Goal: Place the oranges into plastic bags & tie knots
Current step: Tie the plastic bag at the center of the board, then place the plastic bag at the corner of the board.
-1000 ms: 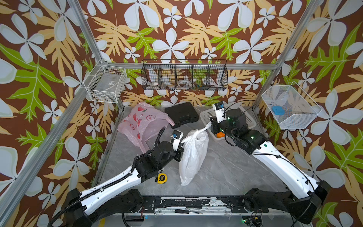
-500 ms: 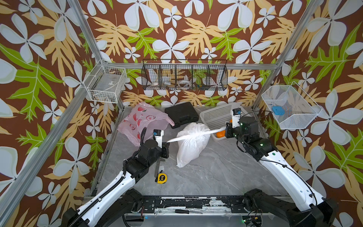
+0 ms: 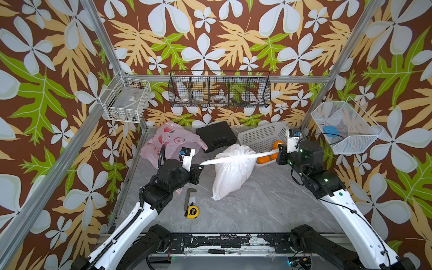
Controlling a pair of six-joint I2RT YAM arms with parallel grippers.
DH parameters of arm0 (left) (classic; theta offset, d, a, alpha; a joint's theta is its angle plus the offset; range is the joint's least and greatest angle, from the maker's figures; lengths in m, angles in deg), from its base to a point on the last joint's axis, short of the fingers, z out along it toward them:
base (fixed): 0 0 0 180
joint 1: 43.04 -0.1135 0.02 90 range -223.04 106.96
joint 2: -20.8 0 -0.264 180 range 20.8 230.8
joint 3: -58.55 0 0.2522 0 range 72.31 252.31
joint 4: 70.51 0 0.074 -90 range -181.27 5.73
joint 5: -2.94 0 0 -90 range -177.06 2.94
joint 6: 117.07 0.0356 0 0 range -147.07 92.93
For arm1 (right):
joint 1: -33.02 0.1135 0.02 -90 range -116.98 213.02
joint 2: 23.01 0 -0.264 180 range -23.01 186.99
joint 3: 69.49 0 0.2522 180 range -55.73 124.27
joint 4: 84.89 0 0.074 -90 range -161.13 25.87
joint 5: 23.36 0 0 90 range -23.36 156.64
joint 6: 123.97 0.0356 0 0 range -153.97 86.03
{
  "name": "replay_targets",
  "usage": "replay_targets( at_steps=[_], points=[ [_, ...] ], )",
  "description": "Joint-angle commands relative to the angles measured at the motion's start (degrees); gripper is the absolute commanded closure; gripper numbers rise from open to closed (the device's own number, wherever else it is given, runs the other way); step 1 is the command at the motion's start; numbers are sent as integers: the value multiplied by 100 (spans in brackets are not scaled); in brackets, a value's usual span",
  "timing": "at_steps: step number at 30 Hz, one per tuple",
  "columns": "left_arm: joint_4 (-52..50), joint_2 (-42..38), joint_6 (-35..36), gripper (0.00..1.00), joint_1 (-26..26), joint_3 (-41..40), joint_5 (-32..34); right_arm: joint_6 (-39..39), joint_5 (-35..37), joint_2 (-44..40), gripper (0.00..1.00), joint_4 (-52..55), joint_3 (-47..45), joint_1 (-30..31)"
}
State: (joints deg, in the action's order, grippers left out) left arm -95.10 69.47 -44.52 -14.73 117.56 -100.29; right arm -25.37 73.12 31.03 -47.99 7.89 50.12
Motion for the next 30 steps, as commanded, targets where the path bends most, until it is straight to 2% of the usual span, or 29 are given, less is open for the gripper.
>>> replay_targets(
  at_steps=[1, 5, 10, 13, 18, 23, 25, 27, 28, 29, 30],
  points=[
    [-193, 115, 621, 100, 357, 652, -86, -277, 740, -387, 100, 161, 484, -45],
    [-556, 1039, 930, 100, 962, 1844, -167, -455, 1279, -580, 100, 626, 1188, -40],
    [-515, 2549, 1044, 100, 1803, 3180, -242, -948, 3041, -636, 100, 1110, 1713, -37],
    [-422, 3437, 1191, 100, 2307, 3824, -167, -1259, 3953, -704, 100, 1023, 1692, -44],
    [-475, 4942, 1191, 100, 2825, 5041, -455, -1623, 5015, -667, 100, 926, 1476, -42],
    [-685, 6258, 1044, 99, 3075, 6347, -880, -1821, 5638, -754, 99, 676, 932, -50],
    [-906, 6704, 954, 54, 3071, 6910, -801, -1670, 5384, -762, 61, 693, 758, -67],
    [-941, 6873, 858, 22, 3021, 7064, -529, -1366, 4981, -653, 29, 952, 755, -67],
    [-876, 6850, 677, 9, 2974, 7016, -305, -1247, 4634, -596, 18, 1046, 763, -67],
    [-844, 6797, 501, 1, 2902, 6949, -88, -1122, 4312, -565, 12, 1137, 778, -67],
    [-875, 6720, 281, 0, 2793, 6877, 79, -980, 3966, -542, 7, 1190, 780, -67]
  ],
)
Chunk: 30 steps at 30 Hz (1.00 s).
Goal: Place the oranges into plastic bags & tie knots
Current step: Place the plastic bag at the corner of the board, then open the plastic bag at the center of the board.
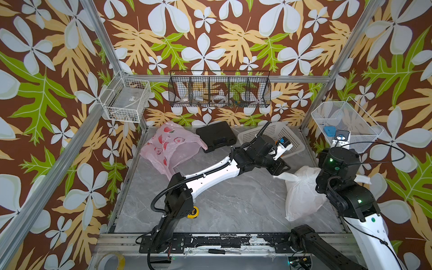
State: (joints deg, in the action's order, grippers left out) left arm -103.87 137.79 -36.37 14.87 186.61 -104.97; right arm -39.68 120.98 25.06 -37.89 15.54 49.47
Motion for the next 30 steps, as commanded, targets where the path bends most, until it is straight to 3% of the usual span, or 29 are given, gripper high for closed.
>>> replay_targets(
  at_steps=[1, 4, 8, 10, 14, 16, 17, 19, 21, 26, 30],
  points=[
    [-60, -206, -668, 0, -266, -125, 645, 536, -1076, 66, 5, 183, 2, 3],
    [2, -910, -1228, 0, -620, -971, 1229, 775, -2200, 185, 0, 163, -60, -6],
    [565, -2222, -1743, 0, -1328, -2742, 1220, 1073, -3985, 509, 0, -191, -341, 3],
    [711, -2905, -1785, 0, -1646, -3572, 1445, 1598, -4590, 509, 0, -617, -558, -2],
    [185, -4132, -1679, 0, -1888, -4679, 3329, 1988, -5828, 393, 0, -1906, -1280, 73],
    [27, -4682, -1857, 3, -1928, -5201, 4316, 2076, -5895, 672, 0, -2240, -1320, 425],
    [-43, -4974, -2078, 4, -2014, -5499, 4624, 1958, -5609, 906, 0, -2365, -1265, 875],
    [10, -5463, -2375, 4, -2361, -6040, 4498, 1660, -5234, 1473, 0, -2624, -1122, 1647],
    [-56, -5816, -2722, 4, -2950, -6490, 4181, 1557, -5396, 2293, 0, -2901, -831, 2150],
    [31, -6553, -3201, 5, -4185, -7299, 3468, 1294, -6208, 4334, 0, -3834, 87, 2586],
    [53, -6650, -3333, 5, -4539, -7559, 3363, 1017, -6369, 5772, 4, -4033, 1128, 2600]
  ],
)
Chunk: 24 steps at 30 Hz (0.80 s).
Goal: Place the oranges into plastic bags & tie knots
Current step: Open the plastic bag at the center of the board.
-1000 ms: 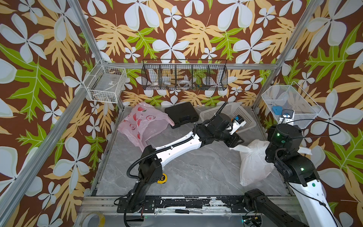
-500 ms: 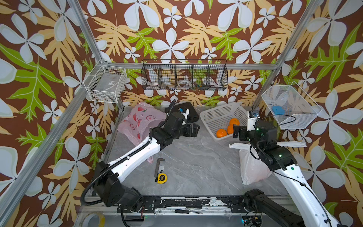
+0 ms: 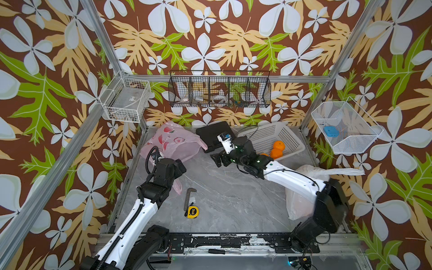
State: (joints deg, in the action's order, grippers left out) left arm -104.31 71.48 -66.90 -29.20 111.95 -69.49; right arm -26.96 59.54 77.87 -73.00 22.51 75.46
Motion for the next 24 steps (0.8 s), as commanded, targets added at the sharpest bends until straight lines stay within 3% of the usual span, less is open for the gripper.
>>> replay_targets(
  at_steps=[1, 4, 6, 10, 17, 20, 24],
  points=[
    [113, 22, -265, 5, -167, -98, -179, -266, -240, 729, 4, -509, 644, 2],
    [309, 286, 172, 4, -203, 45, -147, -257, -310, 1342, 5, -294, 1276, -3],
    [176, 851, 685, 3, -251, 520, -34, -95, 74, 1470, 7, -285, 1395, -12],
    [-346, 1940, 1584, 4, -253, 1545, 357, 142, 582, 822, 3, -403, 944, -299],
    [-1116, 3079, 3048, 5, -253, 2542, 910, 705, 1285, -51, 3, 771, 582, -1545],
    [-1113, 3431, 3475, 4, -251, 2631, 908, 791, 1265, 41, 3, 1568, 730, -2136],
    [-928, 3777, 3878, 3, -251, 2657, 1032, 794, 1803, 378, 4, 2317, 1031, -2544]
  ],
)
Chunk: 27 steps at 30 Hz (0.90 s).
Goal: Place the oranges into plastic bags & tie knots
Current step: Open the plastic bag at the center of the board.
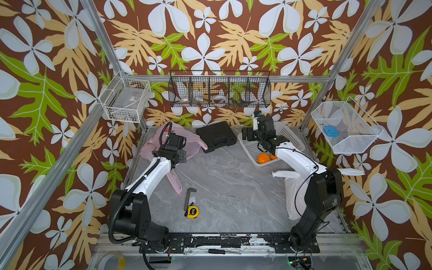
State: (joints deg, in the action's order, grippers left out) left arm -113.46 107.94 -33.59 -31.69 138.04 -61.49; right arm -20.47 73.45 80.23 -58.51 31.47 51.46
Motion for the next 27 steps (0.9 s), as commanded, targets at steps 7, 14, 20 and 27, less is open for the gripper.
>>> replay_targets(
  at_steps=[7, 14, 20, 27],
  points=[
    [-62, 1038, 721, 5, 2, 405, 1287, 546, 713, 966, 9, 1626, 697, -810],
    [81, 1517, 823, 25, -1, 637, 1565, 671, 480, 1216, 14, 1913, 585, -1280],
    [38, 1582, 813, 59, 5, 776, 1414, 466, 1231, 1453, 12, 1911, 904, -1449],
    [-452, 1302, 582, 100, 95, 1161, 909, 240, 1382, 2147, 8, 1940, 1607, -1623]
  ],
)
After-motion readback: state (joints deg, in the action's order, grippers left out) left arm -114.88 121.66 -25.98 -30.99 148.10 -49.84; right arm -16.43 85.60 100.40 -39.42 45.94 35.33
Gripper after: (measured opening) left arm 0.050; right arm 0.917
